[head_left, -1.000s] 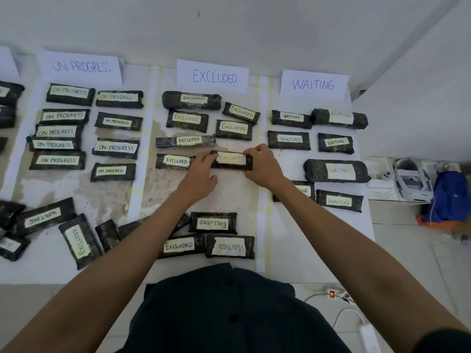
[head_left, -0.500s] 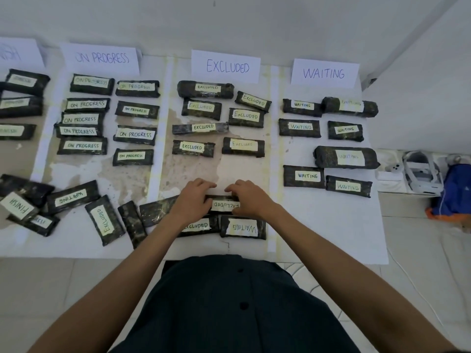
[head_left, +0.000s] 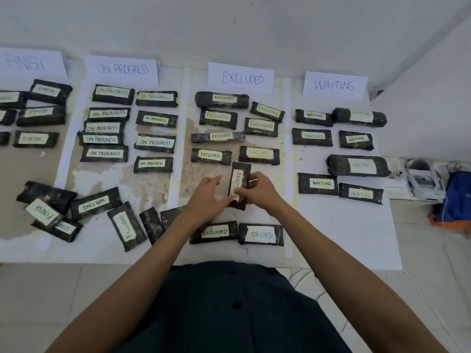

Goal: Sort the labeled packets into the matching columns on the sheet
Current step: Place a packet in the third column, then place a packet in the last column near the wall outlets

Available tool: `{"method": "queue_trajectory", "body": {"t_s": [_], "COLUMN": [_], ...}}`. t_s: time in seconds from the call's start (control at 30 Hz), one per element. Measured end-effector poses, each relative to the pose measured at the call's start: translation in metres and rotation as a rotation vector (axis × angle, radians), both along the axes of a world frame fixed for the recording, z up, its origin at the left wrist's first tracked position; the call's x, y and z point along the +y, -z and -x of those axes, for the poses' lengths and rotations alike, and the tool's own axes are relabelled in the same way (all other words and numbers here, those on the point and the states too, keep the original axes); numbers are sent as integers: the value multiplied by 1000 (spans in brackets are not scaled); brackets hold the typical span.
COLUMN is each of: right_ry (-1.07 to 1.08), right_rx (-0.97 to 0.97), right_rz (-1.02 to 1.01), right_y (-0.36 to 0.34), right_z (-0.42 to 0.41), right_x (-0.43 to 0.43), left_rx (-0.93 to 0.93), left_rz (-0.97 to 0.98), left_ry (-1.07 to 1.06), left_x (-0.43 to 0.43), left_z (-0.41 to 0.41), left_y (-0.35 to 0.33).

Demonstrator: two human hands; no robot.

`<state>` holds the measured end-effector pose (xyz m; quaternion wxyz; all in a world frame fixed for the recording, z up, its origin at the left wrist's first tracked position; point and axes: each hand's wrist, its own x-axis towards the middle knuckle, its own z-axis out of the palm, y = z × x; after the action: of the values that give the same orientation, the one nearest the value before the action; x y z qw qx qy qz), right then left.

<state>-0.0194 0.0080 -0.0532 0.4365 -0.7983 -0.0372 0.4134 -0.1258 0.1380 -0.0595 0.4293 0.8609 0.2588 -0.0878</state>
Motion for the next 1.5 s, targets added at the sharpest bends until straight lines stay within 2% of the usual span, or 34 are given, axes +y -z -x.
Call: {"method": "queue_trajectory", "body": {"t_s": [0.1, 0.23, 0.3, 0.43, 0.53, 0.83, 0.9, 0.97, 1.07, 1.17, 1.27, 1.37, 1.43, 1.5], "right_ry": [150, 216, 153, -110, -120, -243, -366, -577, -882, -1036, -1027, -947, -821, -597], "right_rx": [119, 143, 121, -98, -132, -160, -170, -233, -414, -612, -664, -638, -565, -461], "right_rz": [-90, -141, -90, 111, 141, 215, 235, 311, 447, 500, 480, 444, 391, 286], "right_y": [-1, 2, 1, -3, -3, 4, 6, 7, 7, 14, 23, 27, 26, 18], "right_z": [10, 18, 15, 0, -4, 15, 21, 28, 39, 48, 51, 49, 45, 40], "right_x": [27, 58, 62, 38, 10, -33, -39, -46, -54, -61, -64, -65, -68, -70], "left_rx": [-38, -48, -38, 42, 62, -12, -29, -45, -43, -36, -28, 0, 14, -23], "left_rz": [-18, -34, -105, -291, -358, -330, -354, -393, -425, -439, -479, -507, -510, -439], "left_ry": [49, 92, 156, 347, 462, 408, 415, 420, 407, 394, 401, 389, 362, 297], "left_x": [12, 40, 56, 89, 98, 96, 95, 94, 92, 89, 86, 80, 74, 61], "left_z": [-6, -16, -21, -36, -44, -38, -36, -34, -32, -31, -32, -30, -27, -23], "left_y": [-3, 3, 7, 17, 21, 34, 34, 35, 36, 37, 38, 34, 28, 16]}}
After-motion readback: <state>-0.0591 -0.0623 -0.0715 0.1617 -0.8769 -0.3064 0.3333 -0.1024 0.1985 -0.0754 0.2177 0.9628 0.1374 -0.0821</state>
